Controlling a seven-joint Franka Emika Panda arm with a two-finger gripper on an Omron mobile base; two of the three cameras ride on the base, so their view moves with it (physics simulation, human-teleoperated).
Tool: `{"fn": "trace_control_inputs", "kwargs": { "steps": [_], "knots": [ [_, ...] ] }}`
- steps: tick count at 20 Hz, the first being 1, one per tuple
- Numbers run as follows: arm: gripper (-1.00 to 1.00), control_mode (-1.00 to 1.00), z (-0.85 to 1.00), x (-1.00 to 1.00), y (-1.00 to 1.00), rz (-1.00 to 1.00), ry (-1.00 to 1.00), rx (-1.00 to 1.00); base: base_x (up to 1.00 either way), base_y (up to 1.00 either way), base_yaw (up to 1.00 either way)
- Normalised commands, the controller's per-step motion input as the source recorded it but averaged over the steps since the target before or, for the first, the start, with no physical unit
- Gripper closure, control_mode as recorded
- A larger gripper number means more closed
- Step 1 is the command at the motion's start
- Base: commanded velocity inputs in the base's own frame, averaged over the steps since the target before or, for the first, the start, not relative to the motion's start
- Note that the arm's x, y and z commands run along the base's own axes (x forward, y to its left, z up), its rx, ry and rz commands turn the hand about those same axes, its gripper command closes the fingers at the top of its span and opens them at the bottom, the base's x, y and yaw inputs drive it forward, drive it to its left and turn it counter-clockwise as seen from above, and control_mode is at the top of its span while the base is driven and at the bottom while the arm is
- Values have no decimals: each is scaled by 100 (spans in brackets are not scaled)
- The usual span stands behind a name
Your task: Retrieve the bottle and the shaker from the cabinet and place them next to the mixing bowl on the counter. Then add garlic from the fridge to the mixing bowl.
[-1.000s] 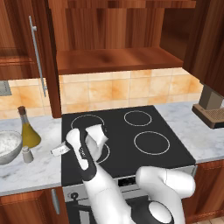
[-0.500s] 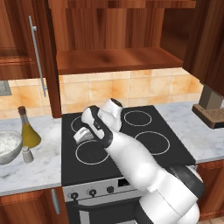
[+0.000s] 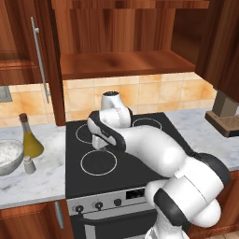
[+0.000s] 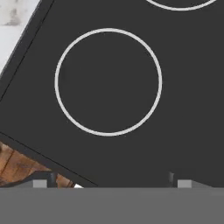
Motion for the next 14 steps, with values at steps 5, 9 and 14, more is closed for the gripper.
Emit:
{"fn": "trace_control_inputs", "kwargs": {
  "steps": [5,9,14],
  "knots": [
    [-100,-100,-1,-9,-98,-41,5,-35,0,0,0],
    [-100,-100,0,-10,-100,-48,2,-14,0,0,0],
    [-100,-100,0,-66,-79,-43,-13,0,0,0,0]
  ]
}}
